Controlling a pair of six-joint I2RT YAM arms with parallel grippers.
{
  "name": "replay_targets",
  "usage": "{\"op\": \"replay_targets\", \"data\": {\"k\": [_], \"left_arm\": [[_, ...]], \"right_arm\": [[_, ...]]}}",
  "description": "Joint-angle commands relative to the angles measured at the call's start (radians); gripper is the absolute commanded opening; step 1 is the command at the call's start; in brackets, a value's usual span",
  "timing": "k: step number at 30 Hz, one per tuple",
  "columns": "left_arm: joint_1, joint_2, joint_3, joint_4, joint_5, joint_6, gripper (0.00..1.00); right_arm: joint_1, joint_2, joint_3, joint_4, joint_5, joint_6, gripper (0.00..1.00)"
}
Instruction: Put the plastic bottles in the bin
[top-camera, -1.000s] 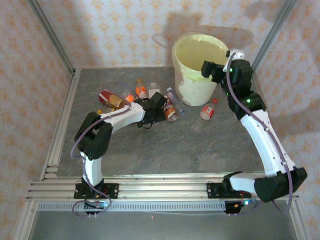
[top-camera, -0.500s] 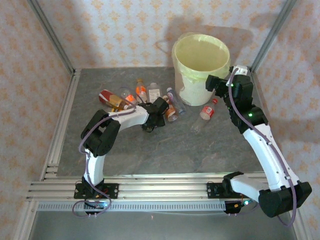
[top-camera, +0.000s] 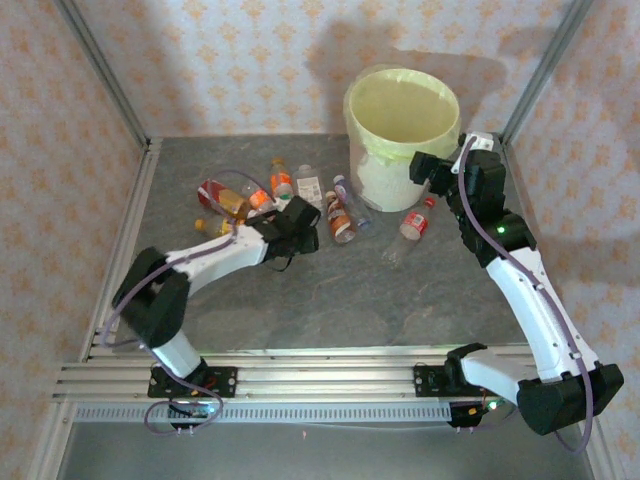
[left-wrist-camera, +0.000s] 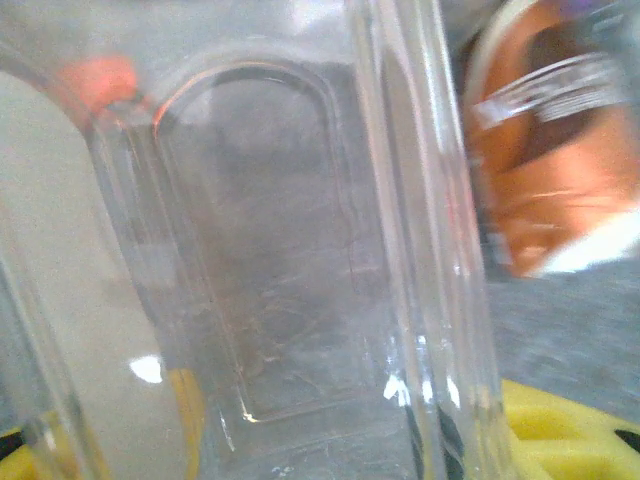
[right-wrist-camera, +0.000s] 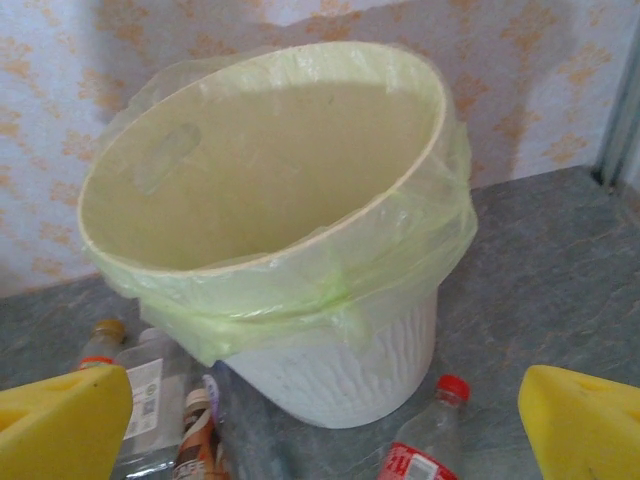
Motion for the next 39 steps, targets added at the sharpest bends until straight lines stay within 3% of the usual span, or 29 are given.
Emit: {"op": "replay_targets", "data": {"k": [1, 4, 12, 20, 24, 29, 34, 36, 39], "left_arm": [[-0.008, -0.101, -0.031, 0.153, 0.081, 0.172, 0.44], [-0.007, -0.155, -0.036, 0.214, 0.176, 0.213, 0.42], [-0.022, -0.238, 0.009, 0.309, 0.304, 0.361, 0.40], [-0.032, -0.175, 0.180, 0.214, 0.443, 0.479, 0.37], [-0.042, -0.167, 0.193, 0.252, 0.474, 0.483, 0.37], [-0.045, -0.157, 0.202, 0.261, 0.481, 0.485, 0.37], [-0.045, -0.157, 0.198, 0.262, 0.493, 0.490, 0.33], [-0.045, -0.159, 0.189, 0.278, 0.499, 0.488, 0.33], [-0.045, -0.161, 0.182, 0.299, 0.528, 0.481, 0.32]], "right_arm": [[-0.002, -0.008, 0.027, -0.010, -0.086, 0.046, 0.99], [-0.003, -0.001, 0.028, -0.011, -0.186, 0.098, 0.99], [-0.002, 0.087, 0.104, -0.004, -0.707, 0.275, 0.99], [0.032, 0.182, 0.108, 0.013, -0.901, 0.296, 0.99], [0.051, 0.210, 0.118, -0.011, -0.915, 0.289, 0.99], [0.057, 0.199, 0.103, 0.097, -1.028, 0.315, 0.99], [0.058, 0.168, 0.087, 0.129, -0.986, 0.274, 0.99], [0.059, 0.177, 0.088, 0.122, -0.912, 0.289, 0.99], [0.059, 0.216, 0.118, 0.030, -0.777, 0.286, 0.89]]}}
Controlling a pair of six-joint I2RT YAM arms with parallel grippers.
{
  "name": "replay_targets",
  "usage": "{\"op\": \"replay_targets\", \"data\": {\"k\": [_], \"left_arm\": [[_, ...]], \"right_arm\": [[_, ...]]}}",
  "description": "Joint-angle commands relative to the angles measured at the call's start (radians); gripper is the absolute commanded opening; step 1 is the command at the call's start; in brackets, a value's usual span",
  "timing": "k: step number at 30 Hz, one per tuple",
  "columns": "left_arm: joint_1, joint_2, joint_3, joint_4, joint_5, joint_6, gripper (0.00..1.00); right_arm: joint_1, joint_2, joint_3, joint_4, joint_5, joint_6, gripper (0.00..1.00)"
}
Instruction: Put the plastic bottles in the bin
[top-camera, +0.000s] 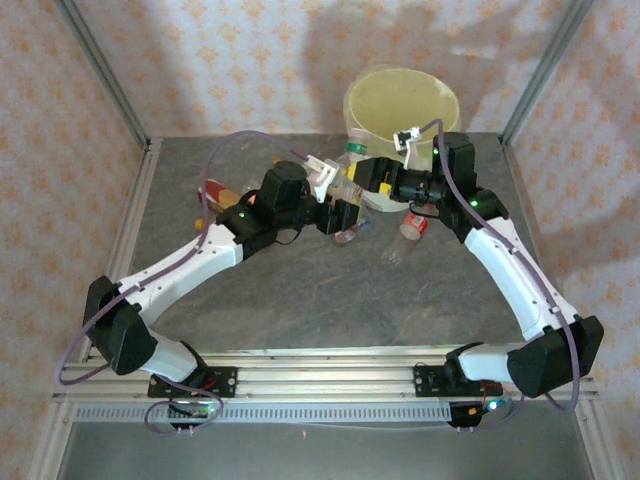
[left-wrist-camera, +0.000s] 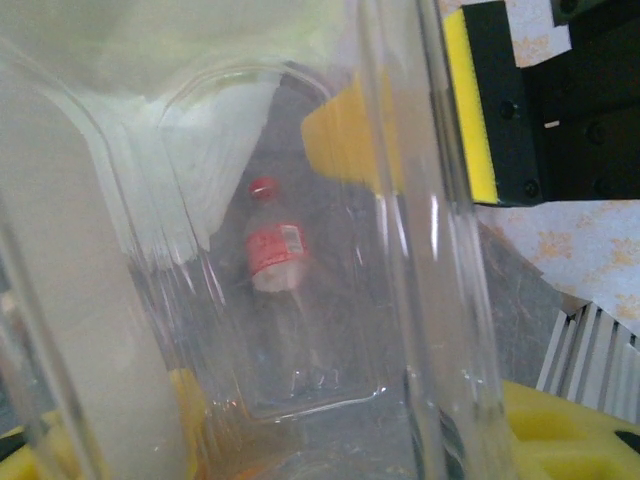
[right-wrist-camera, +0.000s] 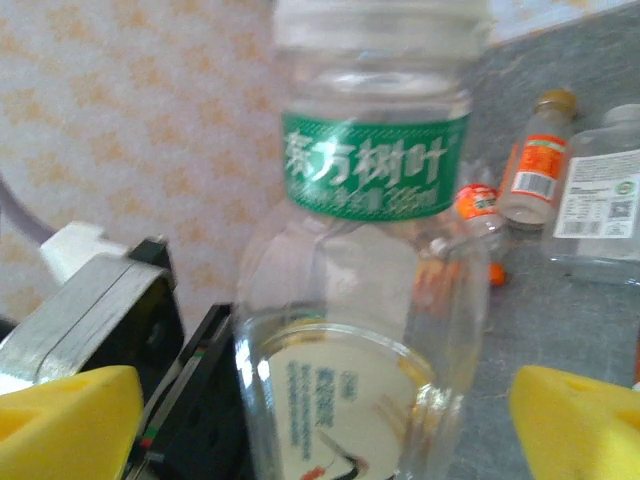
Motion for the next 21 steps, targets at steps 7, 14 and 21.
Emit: {"op": "replay_targets", "data": {"k": [7, 14, 21], "left_arm": [[-0.007, 0.003, 0.007, 0.055, 0.072, 0.018, 0.32], [-0.011, 0.018, 0.025, 0.043, 0.076, 0.023, 0.32], [-0.012, 0.029, 0.034, 0.047, 0.056, 0.014, 0.33]], "right_arm": [[0.007, 0.110, 0.082, 0.023, -0.087, 0.047, 0.85], [0.026, 0.110, 0.078, 0.005, -0.024, 0.013, 0.77], [0.027, 0.103, 0.074, 0.009, 0.020, 0.018, 0.57]]}}
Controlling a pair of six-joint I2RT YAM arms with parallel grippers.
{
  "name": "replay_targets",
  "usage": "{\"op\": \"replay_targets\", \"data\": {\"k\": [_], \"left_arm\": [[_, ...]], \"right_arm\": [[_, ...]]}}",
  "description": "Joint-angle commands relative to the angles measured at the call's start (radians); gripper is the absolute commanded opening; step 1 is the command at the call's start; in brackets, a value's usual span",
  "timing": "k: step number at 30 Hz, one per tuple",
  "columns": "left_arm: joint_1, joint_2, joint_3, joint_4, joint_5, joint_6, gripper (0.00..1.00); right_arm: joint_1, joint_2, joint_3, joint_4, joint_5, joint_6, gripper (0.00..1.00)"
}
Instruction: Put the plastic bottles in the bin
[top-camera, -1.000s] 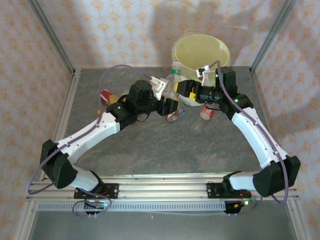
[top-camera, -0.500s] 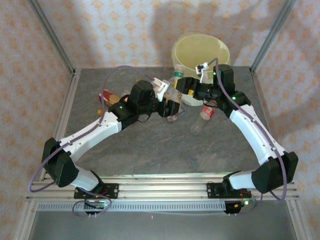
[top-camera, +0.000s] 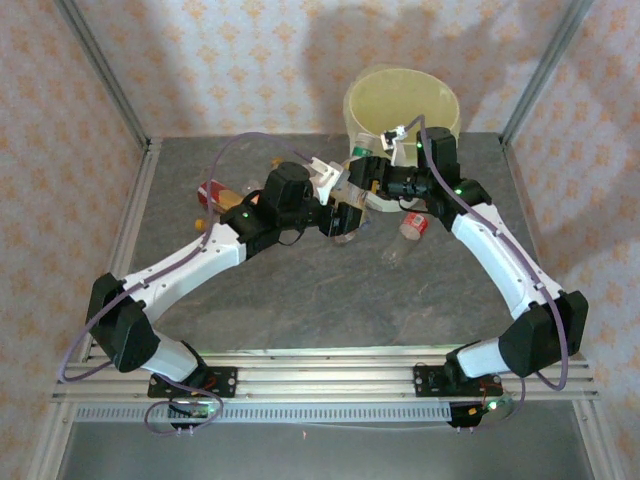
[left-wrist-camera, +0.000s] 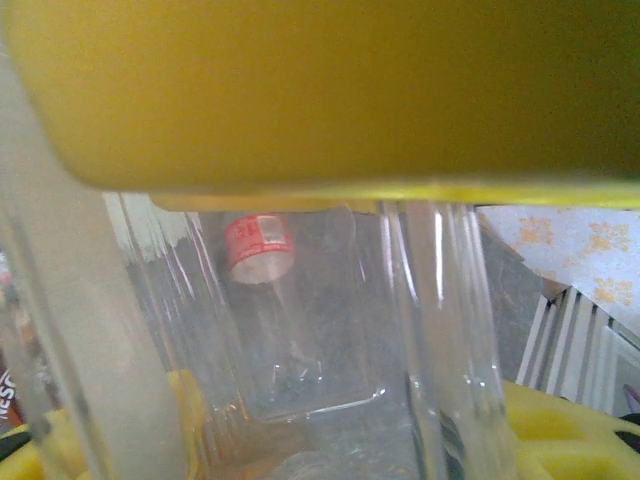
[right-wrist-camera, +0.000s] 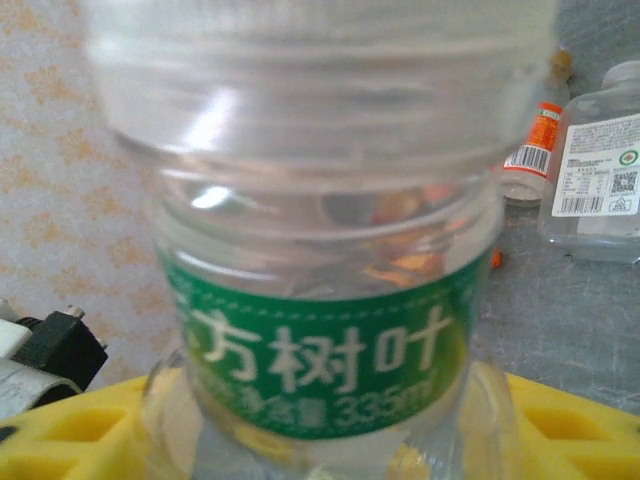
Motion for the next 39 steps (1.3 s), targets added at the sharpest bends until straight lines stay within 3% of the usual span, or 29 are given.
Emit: {"op": "replay_targets", "data": {"k": [1, 7, 11, 13, 22, 31, 35, 39], "left_arm": [[-0.008, 0.009, 0.039, 0.029, -0.004, 0.005, 0.36], [-0.009, 0.019, 0.047, -0.013, -0.141, -0.062, 0.53], [-0.008, 0.011, 0.057, -0.029, -0.209, -0.117, 0.77], [-0.008, -0.015, 0.020, 0.021, -0.216, -0.136, 0.99], [0.003, -0.205, -0.113, 0.076, -0.396, -0.201, 1.00], [0.020, -0.312, -0.189, -0.114, -0.845, -0.328, 1.00], [0.023, -0.329, -0.228, -0.193, -0.943, -0.428, 1.00], [0.025, -0.369, -0.277, -0.256, -1.027, -0.501, 1.00]], "right_arm": [[0.000, -0.017, 0.024, 0.004, 0.059, -0.007, 0.53], [-0.001, -0.050, 0.034, -0.067, 0.150, -0.037, 0.42], [-0.012, -0.065, 0.048, -0.094, 0.213, -0.050, 0.40], [-0.021, -0.065, 0.071, -0.101, 0.209, -0.067, 0.40], [-0.092, -0.007, 0.228, -0.111, 0.263, -0.109, 0.39], [-0.128, 0.135, 0.408, -0.059, 0.312, -0.101, 0.39], [-0.193, 0.222, 0.467, 0.045, 0.274, 0.033, 0.39], [-0.220, 0.340, 0.525, 0.131, 0.342, 0.224, 0.38]]}}
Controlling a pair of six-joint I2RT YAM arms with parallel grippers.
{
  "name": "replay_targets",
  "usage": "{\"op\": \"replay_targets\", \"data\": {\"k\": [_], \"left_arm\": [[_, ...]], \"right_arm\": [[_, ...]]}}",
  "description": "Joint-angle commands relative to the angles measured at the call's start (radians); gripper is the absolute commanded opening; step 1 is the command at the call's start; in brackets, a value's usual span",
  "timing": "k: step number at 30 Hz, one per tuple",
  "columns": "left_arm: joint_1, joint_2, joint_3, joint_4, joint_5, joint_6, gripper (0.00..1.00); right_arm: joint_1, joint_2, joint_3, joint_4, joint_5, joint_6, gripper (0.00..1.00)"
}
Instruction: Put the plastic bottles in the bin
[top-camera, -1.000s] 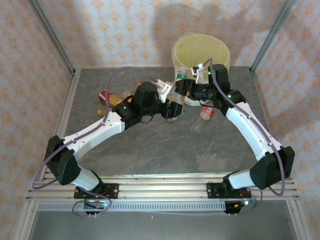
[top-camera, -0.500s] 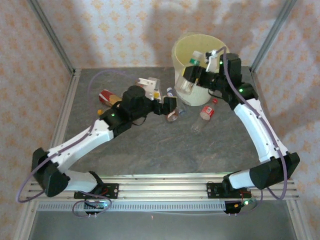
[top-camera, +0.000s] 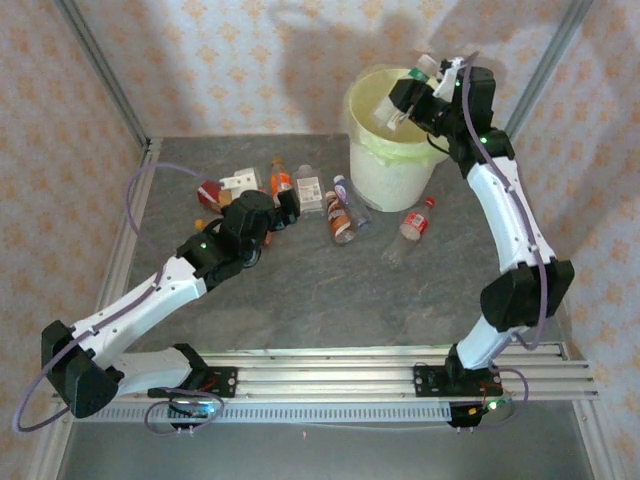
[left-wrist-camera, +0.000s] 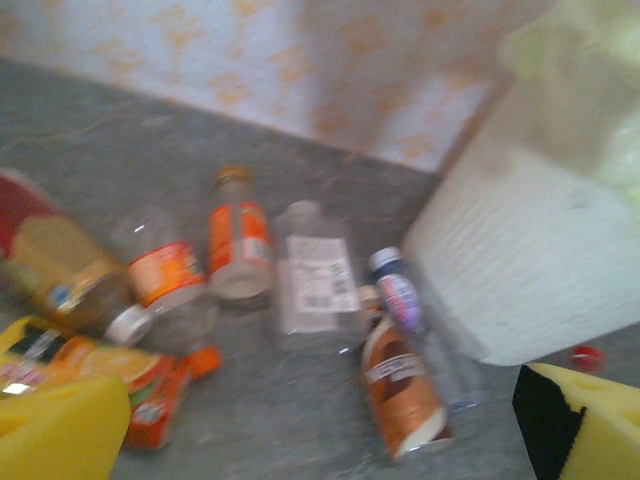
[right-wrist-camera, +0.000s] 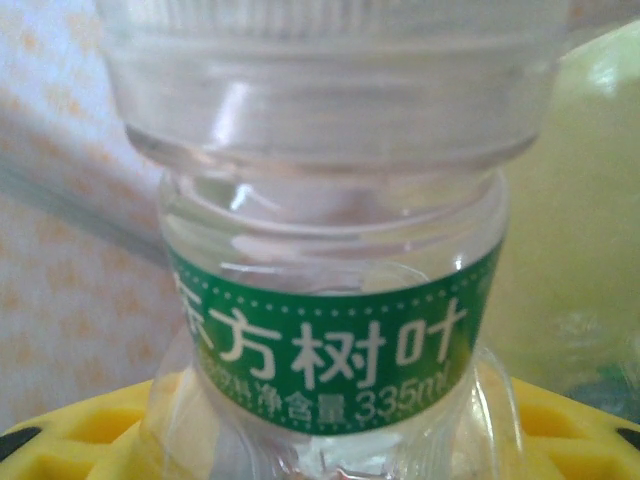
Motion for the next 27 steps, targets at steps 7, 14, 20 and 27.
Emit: {"op": "replay_targets", "data": {"k": [7, 14, 20, 27], "left_arm": [[0.004, -0.166, -0.129, -0.102, -0.253, -0.158, 1.00], [0.009, -0.232, -0.184, -0.096, -0.300, -0.170, 1.00], [0.010, -0.234, -0.197, -0.109, -0.308, -0.182, 1.00], [0.014, -0.220, -0.198, -0.109, -0.312, -0.183, 1.00]], "right_arm": [[-0.011, 0.220, 0.147, 0.152, 0.219, 0.391, 0.40], [-0.008, 0.323, 0.239, 0.087, 0.356, 0.519, 0.53], [-0.004, 0.359, 0.259, 0.094, 0.406, 0.596, 0.59], [-0.004, 0.391, 0.277, 0.071, 0.377, 0.646, 0.71]]}}
